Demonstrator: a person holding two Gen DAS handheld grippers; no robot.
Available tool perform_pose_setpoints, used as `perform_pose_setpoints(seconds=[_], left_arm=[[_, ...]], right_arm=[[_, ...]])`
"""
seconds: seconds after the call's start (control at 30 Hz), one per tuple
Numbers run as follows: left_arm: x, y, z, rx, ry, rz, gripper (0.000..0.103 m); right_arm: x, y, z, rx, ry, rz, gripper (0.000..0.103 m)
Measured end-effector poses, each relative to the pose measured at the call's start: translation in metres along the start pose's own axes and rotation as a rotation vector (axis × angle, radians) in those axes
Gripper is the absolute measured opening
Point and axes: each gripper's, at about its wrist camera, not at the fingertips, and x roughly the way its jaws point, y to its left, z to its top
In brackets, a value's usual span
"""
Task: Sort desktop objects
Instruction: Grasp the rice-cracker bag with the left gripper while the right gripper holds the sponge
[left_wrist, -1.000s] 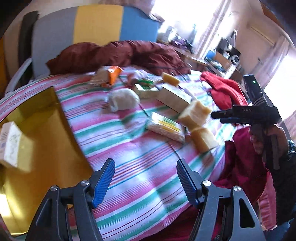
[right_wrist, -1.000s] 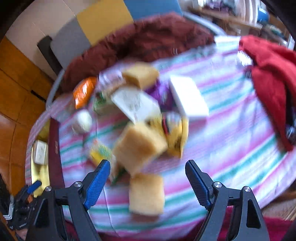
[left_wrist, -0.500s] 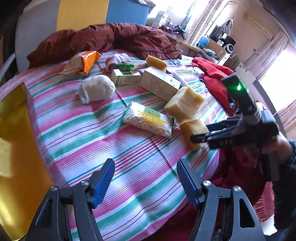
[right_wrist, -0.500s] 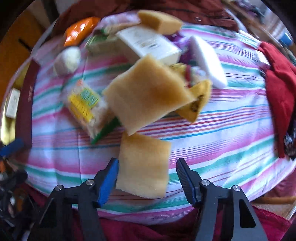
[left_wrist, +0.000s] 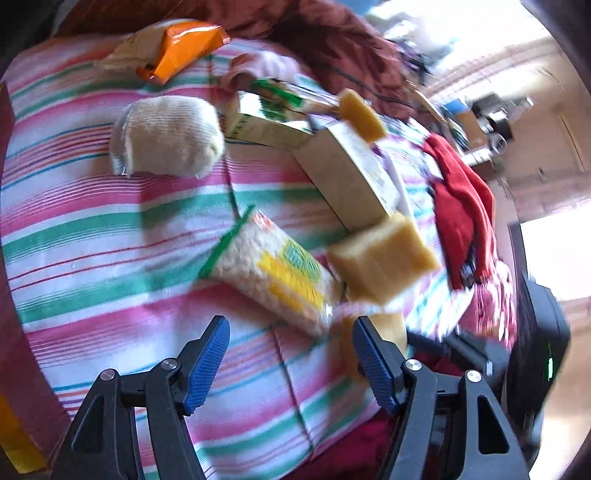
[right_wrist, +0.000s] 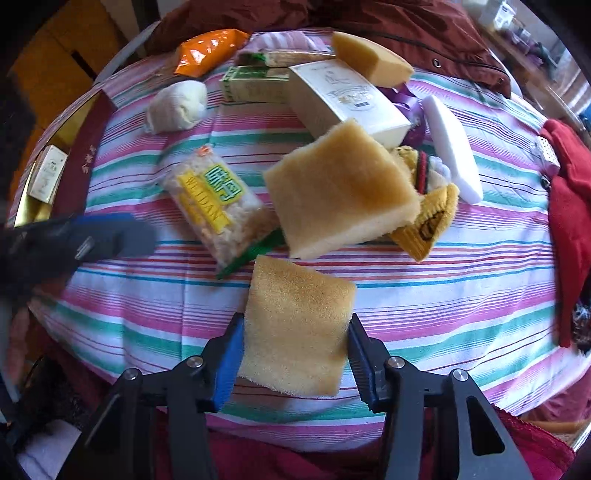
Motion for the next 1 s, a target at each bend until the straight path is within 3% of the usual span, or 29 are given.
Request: perform_pose_setpoints(seconds=[0.13, 0.33, 0.63, 0.87, 1.0], left_arm=[[0.013, 0.002, 0.017, -0.096, 0.0, 0.023, 0.07], [0.036, -0.016, 0.03, -0.09, 0.003, 0.096, 0.07], [0.055, -0.046, 0.04, 0.108, -0.004, 0.269, 0.071], [0.066, -0.059, 0.045, 0.17, -0.003, 0.352, 0.072], [0.061, -0.062, 0.032, 0.27, -0.046, 0.385, 0.057]], right_arm=[[-0.007, -0.005, -0.005, 0.003, -0.032, 0.032, 0.053], [-0.015, -0.021, -0.004, 0.033, -0.062, 0.062, 0.053], [-0.021, -0.034, -0.013, 0.031, -0.076, 0.078, 0.054], [-0.031, -0.017, -0.011, 0.04, -0.081, 0.07, 0.054], [-0.034, -0.021, -0.014, 0.038, -0.082, 0.075, 0.054]])
